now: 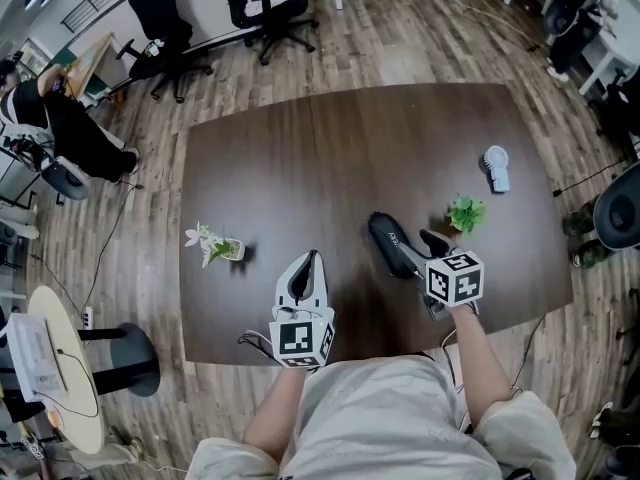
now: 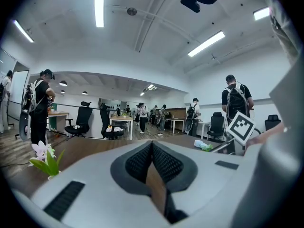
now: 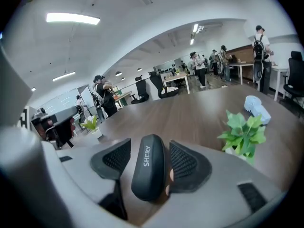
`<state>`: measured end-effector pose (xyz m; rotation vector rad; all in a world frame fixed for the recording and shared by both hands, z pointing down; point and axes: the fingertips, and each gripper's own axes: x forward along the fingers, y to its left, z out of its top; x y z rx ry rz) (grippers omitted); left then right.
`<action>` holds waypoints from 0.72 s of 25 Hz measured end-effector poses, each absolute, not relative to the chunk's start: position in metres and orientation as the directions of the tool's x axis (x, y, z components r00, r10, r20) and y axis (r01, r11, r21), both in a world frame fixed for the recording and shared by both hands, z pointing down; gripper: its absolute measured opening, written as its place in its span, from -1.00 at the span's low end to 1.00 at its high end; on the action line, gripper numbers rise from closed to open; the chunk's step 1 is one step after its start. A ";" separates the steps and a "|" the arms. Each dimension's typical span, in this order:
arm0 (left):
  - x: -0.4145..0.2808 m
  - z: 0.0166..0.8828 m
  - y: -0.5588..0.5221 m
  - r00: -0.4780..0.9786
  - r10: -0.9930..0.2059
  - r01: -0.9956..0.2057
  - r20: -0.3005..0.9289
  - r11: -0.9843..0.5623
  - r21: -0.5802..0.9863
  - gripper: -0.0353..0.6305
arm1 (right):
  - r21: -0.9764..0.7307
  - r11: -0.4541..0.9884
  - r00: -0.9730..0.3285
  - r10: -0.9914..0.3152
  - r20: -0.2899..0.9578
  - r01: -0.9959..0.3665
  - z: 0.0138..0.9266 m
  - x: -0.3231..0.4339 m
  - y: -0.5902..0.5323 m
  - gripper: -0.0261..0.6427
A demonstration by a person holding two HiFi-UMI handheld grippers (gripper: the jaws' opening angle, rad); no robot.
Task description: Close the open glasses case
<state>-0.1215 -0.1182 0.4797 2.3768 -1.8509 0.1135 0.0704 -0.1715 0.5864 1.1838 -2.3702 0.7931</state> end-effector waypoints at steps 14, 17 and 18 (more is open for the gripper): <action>-0.165 0.419 -0.155 0.173 -0.982 -0.985 0.078 -0.171 0.037 -0.88 | -0.043 0.459 -0.459 -0.870 0.182 -0.887 0.406 0.099 -0.194 -0.17; -0.170 0.394 -0.159 0.176 -0.984 -0.984 0.037 -0.176 0.010 -0.89 | 0.004 0.439 -0.436 -0.893 0.111 -0.899 0.374 0.104 -0.195 -0.17; -0.171 0.385 -0.161 0.178 -0.984 -0.984 0.021 -0.178 -0.003 -0.88 | 0.024 0.431 -0.427 -0.899 0.092 -0.902 0.365 0.105 -0.196 -0.17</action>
